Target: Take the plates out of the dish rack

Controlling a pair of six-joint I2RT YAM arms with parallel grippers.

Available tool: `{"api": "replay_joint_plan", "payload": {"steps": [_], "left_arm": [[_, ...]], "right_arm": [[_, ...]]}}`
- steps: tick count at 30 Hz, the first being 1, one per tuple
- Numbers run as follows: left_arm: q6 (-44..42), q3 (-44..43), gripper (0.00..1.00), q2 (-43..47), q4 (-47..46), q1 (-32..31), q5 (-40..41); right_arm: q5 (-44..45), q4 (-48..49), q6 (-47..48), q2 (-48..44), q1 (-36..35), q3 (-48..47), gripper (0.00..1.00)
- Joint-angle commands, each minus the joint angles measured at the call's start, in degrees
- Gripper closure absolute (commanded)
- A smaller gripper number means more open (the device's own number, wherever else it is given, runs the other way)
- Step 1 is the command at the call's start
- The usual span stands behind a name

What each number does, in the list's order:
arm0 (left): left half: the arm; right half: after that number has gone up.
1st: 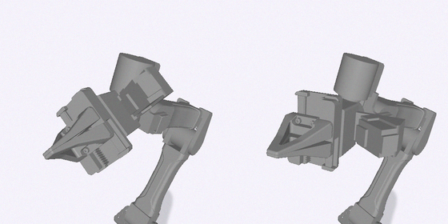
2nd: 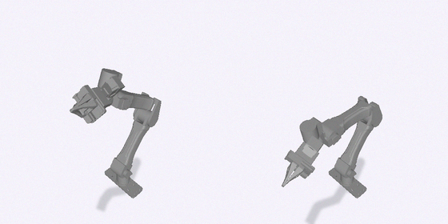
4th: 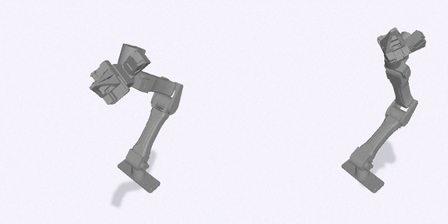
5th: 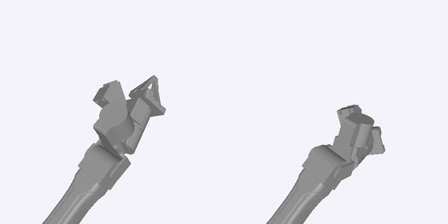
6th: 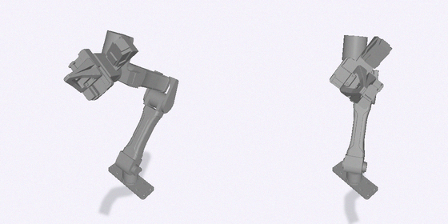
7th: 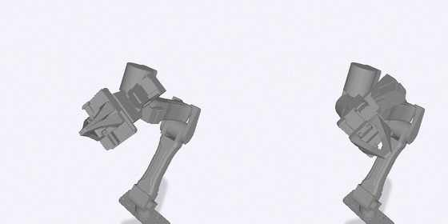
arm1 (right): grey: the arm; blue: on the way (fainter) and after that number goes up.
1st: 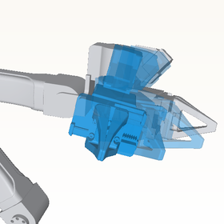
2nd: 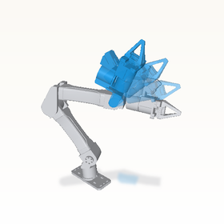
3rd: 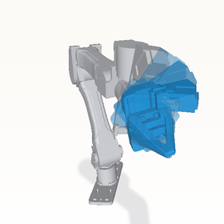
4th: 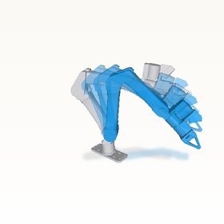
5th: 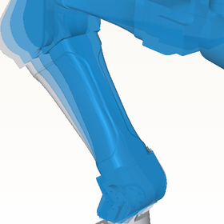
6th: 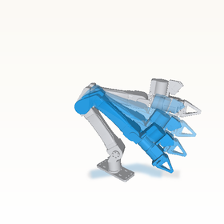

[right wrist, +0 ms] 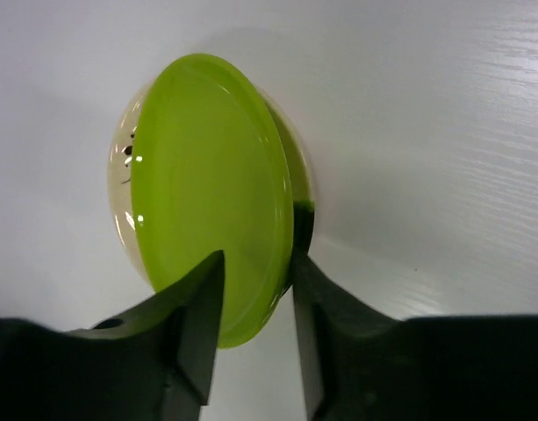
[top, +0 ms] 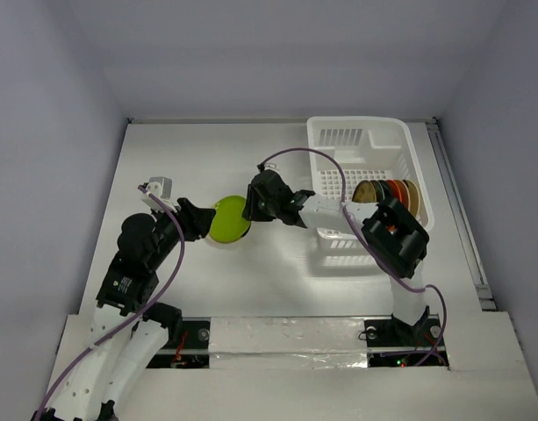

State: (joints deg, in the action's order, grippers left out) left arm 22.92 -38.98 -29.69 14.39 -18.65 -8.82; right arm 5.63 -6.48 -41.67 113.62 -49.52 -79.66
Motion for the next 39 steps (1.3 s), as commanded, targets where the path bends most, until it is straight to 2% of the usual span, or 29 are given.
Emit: {"api": "replay_joint_plan", "payload": {"steps": [1,3,6,7,10,11,12,15,16,19,23,26,27,30,34,39], "left_arm": [[-0.3,-0.8,0.58,0.6,-2.6,-0.2,-0.8],[-0.3,-0.8,0.58,0.7,-2.6,-0.2,-0.8],[-0.3,-0.8,0.58,1.0,-2.7,-0.2,-0.8],[-0.3,-0.8,0.57,1.0,-2.7,-0.2,-0.8],[-0.3,-0.8,0.57,1.0,-2.8,-0.2,-0.8],[-0.3,-0.8,0.58,1.0,-2.7,-0.2,-0.8],[-0.3,-0.9,0.57,1.0,-2.7,-0.2,-0.8],[-0.3,-0.7,0.57,1.0,-2.7,-0.2,-0.9],[-0.3,-0.8,0.58,1.0,-2.8,-0.2,-0.8],[-0.3,-0.7,0.58,1.1,-2.7,-0.2,-0.9],[-0.3,-0.7,0.63,1.0,-2.8,-0.2,-1.1],[-0.4,-0.7,0.72,0.8,-2.9,-0.2,-1.4],[-0.4,-0.7,0.80,0.7,-2.9,-0.2,-1.5],[-0.4,-0.7,0.86,0.6,-3.0,-0.2,-1.5],[-0.4,-0.8,0.86,0.5,-3.0,-0.2,-1.6],[-0.5,-0.7,0.71,0.5,-2.9,-0.2,-1.5]], "right_arm": [[2.8,1.1,-0.3,-0.9,0.0,0.7,0.55],[4.3,-0.4,0.4,-2.0,0.0,0.7,0.48],[6.4,-2.5,1.7,-4.3,0.0,0.6,0.46],[7.1,-3.4,2.0,-5.0,0.0,0.5,0.43],[11.7,-7.5,3.8,-8.7,0.0,0.2,0.43],[13.4,-8.5,4.3,-10.2,0.0,0.3,0.47],[15.2,-10.5,5.3,-12.0,0.0,0.7,0.66],[24.6,-16.2,7.6,-20.2,0.0,1.9,1.00],[28.8,-18.0,8.3,-22.1,0.7,2.0,1.00],[32.7,-25.6,10.3,-28.9,4.7,3.2,1.00],[33.6,-31.7,12.0,-36.2,11.9,6.9,0.97],[33.2,-33.7,13.8,-40.1,17.3,10.0,0.83],[32.9,-35.0,14.2,-40.8,18.6,10.7,0.78],[32.7,-35.9,15.8,-41.0,21.7,12.2,0.71],[31.2,-34.7,17.1,-40.8,22.9,13.6,0.68],[31.4,-34.5,18.3,-38.7,24.9,13.7,0.68]]}}
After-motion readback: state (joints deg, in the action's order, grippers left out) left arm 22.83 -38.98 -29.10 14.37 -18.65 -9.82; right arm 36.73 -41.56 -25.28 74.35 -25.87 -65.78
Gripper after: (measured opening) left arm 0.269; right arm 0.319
